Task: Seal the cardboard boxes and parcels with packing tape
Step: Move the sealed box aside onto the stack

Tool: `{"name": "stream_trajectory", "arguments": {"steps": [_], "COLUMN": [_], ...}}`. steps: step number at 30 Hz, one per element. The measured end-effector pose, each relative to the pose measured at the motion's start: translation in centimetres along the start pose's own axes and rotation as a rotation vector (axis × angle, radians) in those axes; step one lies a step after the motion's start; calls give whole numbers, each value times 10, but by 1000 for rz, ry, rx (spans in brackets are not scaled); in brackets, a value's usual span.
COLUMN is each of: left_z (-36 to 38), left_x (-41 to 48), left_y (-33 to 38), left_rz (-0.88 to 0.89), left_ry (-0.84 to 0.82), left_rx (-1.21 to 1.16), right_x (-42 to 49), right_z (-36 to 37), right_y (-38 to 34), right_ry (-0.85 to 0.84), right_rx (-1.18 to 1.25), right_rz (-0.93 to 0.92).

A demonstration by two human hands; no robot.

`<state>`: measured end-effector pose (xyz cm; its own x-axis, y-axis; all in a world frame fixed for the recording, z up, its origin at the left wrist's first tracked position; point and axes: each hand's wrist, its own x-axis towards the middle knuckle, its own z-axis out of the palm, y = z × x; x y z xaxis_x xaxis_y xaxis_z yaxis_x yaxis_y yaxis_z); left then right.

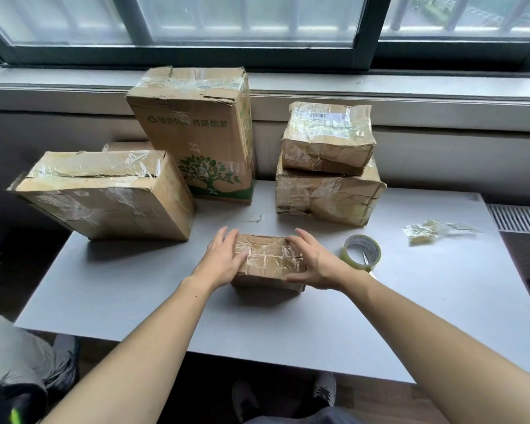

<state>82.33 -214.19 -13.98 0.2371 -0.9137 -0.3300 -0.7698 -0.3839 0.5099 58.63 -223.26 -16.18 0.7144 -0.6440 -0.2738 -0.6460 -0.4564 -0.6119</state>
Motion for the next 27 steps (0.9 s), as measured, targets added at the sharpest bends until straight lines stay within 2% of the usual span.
{"name": "stream_trajectory", "arguments": {"steps": [4,8,19,23,27], "left_z": [1,0,11,8,16], "left_x": [-1,-2,-1,9,23], "left_y": [0,4,25,45,77], "left_rz": [-52,-81,-55,79,241], "left_ry": [-9,4,10,150,115], "left_rx": [-11,-5,42,136,153], "right_x": [-3,-4,-20,-24,-30], "right_z": [-2,-4,-25,-31,-39], "right_y": [1,1,8,15,30], "right_ry": [63,70,105,275,393], "right_rx": [66,62,16,35,56], "right_rz": [86,94,132,178,261]}}
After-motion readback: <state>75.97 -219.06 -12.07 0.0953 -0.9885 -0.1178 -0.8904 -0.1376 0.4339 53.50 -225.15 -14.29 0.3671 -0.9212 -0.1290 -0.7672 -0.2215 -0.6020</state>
